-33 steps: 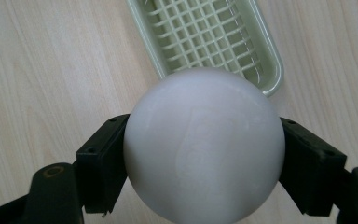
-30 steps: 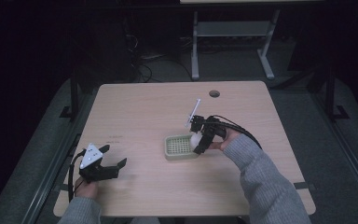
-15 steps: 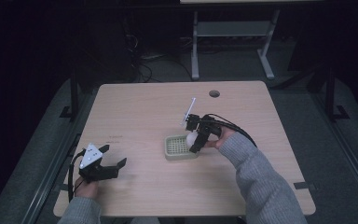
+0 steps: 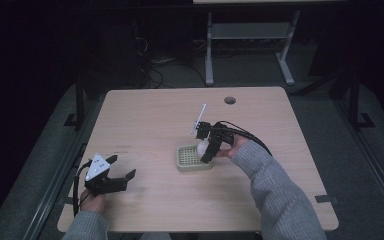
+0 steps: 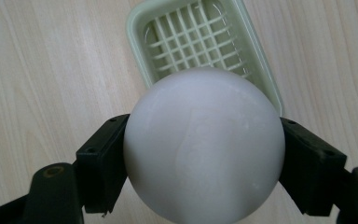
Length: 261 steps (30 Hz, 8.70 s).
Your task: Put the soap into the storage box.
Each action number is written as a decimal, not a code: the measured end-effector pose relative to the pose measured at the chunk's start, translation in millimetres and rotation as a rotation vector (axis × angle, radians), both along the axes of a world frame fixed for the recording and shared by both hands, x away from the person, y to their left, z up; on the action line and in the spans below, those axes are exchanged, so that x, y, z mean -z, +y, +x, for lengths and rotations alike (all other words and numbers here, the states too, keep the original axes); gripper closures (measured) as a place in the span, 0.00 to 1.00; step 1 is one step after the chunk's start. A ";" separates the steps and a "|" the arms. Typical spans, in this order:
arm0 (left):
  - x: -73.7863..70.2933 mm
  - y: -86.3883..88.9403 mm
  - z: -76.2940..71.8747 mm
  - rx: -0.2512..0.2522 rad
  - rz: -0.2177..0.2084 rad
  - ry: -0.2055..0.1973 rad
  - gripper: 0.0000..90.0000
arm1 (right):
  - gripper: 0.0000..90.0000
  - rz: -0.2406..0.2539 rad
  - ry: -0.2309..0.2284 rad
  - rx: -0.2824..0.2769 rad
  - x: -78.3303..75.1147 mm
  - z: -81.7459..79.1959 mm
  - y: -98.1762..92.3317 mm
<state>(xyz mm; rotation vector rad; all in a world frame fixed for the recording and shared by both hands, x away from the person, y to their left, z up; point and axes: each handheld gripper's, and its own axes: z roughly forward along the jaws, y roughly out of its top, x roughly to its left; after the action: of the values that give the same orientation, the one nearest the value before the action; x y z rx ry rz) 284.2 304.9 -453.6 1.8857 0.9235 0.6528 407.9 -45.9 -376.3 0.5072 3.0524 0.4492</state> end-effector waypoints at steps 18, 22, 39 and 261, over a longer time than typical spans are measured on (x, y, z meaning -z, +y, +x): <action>-0.2 0.5 0.0 0.001 -0.002 0.002 0.14 | 0.26 0.002 0.006 -0.031 -1.4 3.3 17.6; -0.2 0.7 0.0 0.001 -0.001 0.001 0.14 | 0.26 0.003 0.007 -0.034 0.0 4.1 21.0; -0.7 1.6 -0.3 0.001 0.003 0.002 0.14 | 0.26 -0.010 0.015 -0.046 11.8 11.0 33.1; -0.2 1.0 -2.0 0.013 0.007 0.015 0.14 | 0.25 0.115 -0.003 0.185 20.9 -21.8 -89.6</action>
<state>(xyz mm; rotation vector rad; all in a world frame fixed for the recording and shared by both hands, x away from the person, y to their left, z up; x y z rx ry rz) 282.2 305.8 -453.5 1.9039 0.9186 0.6356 386.1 -135.6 -397.2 0.7837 2.9522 0.6189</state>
